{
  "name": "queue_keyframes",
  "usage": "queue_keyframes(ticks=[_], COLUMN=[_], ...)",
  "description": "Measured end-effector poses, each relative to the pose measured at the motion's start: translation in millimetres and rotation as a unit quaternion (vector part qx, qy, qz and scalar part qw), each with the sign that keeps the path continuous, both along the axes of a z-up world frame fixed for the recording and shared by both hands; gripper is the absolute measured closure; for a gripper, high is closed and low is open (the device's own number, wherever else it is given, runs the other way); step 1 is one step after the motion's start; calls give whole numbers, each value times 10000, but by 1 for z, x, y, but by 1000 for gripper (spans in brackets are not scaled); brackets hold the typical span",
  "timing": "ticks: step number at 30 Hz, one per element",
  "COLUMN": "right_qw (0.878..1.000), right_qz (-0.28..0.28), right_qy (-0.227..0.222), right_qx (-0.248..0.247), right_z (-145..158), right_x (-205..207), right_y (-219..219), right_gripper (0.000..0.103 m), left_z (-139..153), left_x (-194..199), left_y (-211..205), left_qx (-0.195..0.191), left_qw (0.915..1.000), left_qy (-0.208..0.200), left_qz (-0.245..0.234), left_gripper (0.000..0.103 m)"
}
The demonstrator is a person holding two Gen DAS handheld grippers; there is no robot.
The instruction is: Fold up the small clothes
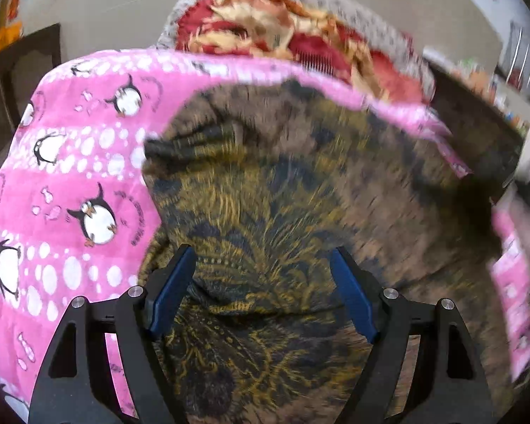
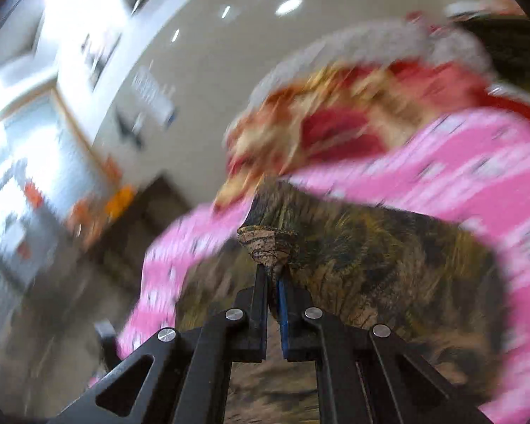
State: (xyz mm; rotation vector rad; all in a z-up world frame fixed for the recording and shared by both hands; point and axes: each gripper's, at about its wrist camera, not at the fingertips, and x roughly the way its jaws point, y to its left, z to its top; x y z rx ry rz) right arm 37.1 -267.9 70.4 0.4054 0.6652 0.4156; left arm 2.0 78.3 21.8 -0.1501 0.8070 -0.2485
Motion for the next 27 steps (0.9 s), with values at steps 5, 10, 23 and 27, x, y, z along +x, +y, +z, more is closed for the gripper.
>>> queue_keyframes(ticks=[5, 10, 23, 27], right_qw=[9926, 9849, 9588, 9623], right_qz=[311, 152, 70, 19], right_qy=[616, 568, 552, 596], right_qx=[-995, -1631, -2785, -2653], right_z=[-78, -77, -90, -90], right_x=[3, -14, -90, -84], right_y=[81, 88, 70, 68], right_gripper=[98, 71, 45, 45], left_z=[13, -2, -39, -36], left_x=[10, 38, 76, 86], left_y=[-4, -57, -91, -102], left_qx=[-835, -1186, -2424, -2435], left_qw=[9954, 9831, 9459, 9451], left_qy=[204, 692, 1338, 1358], left_qz=[-416, -1209, -1692, -1701], left_gripper=[24, 24, 16, 16])
